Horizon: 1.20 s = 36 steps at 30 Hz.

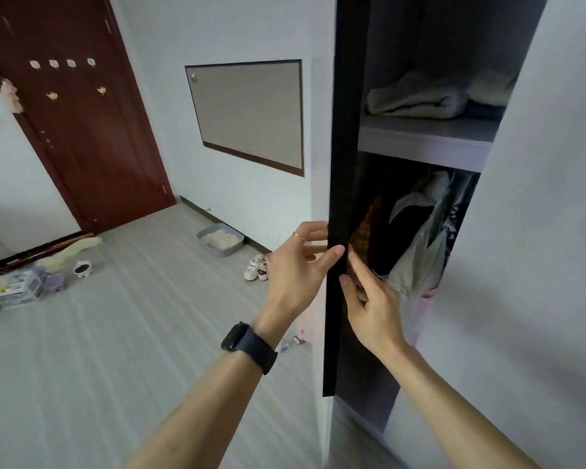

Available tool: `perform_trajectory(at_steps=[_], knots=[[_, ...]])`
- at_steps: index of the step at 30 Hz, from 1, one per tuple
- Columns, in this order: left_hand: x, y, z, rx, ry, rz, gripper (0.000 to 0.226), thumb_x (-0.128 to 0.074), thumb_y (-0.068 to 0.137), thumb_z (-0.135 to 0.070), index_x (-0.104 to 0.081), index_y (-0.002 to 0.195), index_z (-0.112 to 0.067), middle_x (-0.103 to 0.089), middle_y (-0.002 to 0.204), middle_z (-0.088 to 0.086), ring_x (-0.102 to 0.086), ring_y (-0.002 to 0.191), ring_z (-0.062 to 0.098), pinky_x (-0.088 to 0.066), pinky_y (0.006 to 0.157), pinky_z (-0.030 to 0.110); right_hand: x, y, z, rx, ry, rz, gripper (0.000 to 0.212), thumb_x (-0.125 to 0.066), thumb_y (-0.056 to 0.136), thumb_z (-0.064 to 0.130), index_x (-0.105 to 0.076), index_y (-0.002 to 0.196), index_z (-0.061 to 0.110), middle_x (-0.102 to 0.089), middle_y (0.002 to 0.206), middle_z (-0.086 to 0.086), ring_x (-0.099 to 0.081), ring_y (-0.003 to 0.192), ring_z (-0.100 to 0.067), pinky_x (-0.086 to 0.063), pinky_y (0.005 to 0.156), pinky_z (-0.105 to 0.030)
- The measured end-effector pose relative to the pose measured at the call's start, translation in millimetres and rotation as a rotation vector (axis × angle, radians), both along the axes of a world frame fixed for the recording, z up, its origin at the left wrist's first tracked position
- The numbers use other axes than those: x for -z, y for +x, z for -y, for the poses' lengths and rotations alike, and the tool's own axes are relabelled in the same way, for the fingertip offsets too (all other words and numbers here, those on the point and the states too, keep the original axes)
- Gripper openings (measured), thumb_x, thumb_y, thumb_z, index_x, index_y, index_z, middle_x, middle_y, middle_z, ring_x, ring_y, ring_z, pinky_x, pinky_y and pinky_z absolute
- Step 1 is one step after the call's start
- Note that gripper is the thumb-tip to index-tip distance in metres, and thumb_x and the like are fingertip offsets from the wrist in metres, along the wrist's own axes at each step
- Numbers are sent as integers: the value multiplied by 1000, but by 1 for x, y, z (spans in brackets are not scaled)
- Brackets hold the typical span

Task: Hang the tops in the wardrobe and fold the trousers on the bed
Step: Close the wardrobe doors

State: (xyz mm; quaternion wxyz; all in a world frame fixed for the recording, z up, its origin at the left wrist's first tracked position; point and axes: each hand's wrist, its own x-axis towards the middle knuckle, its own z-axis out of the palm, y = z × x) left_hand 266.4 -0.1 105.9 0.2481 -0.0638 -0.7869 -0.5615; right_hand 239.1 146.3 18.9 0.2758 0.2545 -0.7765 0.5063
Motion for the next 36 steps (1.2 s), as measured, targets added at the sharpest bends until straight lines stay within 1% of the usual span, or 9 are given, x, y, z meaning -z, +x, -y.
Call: perform_trajectory(at_steps=[3, 8, 12, 17, 22, 25, 28, 32, 36], knots=[[6, -14, -34, -65, -156, -29, 35, -73, 89, -45, -58, 121, -43, -61, 130, -24, -53, 113, -14, -49, 95, 17, -2, 1, -27, 47, 2, 86, 56, -53, 101, 38, -31, 149, 58, -59, 117, 39, -68, 98, -5, -59, 80, -23], [6, -41, -75, 10, -322, -94, 32, -69, 92, -45, -57, 120, -35, -42, 153, -15, -37, 132, -7, -25, 94, -6, -5, -5, -65, 95, -57, 188, 56, -54, 98, 43, -35, 149, 55, -65, 120, 30, -68, 103, 1, -55, 88, -17], [2, -62, -98, 26, -421, -97, 32, -66, 93, -47, -56, 119, -31, -31, 159, -9, -50, 123, 7, -42, 94, 20, -10, -19, -91, 141, -62, 246, 56, -63, 100, 26, -43, 142, 57, -68, 117, 28, -67, 102, 6, -52, 90, -14], [11, -77, -121, 51, -468, -103, 23, -61, 95, -49, -56, 108, -30, -15, 164, -6, -58, 124, 25, -45, 89, 25, -22, -26, -136, 314, 75, 239, 38, -62, 100, 28, -58, 133, 44, -64, 119, 25, -62, 106, 4, -56, 91, -30], [25, -95, -132, 30, -561, -181, 24, -55, 95, -50, -60, 108, -30, -4, 168, -5, -44, 138, 33, -50, 102, 42, -66, -49, -188, 700, 287, -191, 36, -51, 96, 31, -67, 127, 21, -53, 143, -1, -46, 131, -24, -46, 106, -43], [26, -104, -151, -15, -534, -180, 20, -61, 95, -43, -62, 105, -26, -6, 168, 0, -43, 138, 35, -48, 104, 42, -102, -73, -214, 852, 431, -389, 44, -51, 93, 34, -60, 135, 23, -35, 159, -4, -31, 147, -27, -32, 117, -46], [25, -114, -166, -62, -583, -161, 23, -60, 97, -44, -63, 105, -23, -11, 167, 8, -40, 139, 36, -41, 109, 56, -125, -96, -228, 1006, 644, -460, 59, -53, 91, 39, -46, 149, 28, -16, 168, -7, -13, 155, -31, -14, 122, -58], [21, -130, -183, -65, -633, -90, 25, -56, 99, -45, -62, 106, -22, -4, 166, 11, -5, 154, 36, -15, 117, 69, -130, -117, -239, 1109, 809, -413, 74, -51, 92, 49, -24, 160, 34, 0, 170, -6, 0, 157, -29, 7, 121, -60], [16, -143, -202, -51, -577, -94, 16, -59, 96, -33, -57, 97, -17, 2, 162, 10, -20, 147, 47, -33, 107, 64, -128, -125, -246, 1105, 839, -433, 75, -45, 95, 52, -14, 161, 37, 2, 171, -4, 1, 157, -26, 8, 121, -58]])
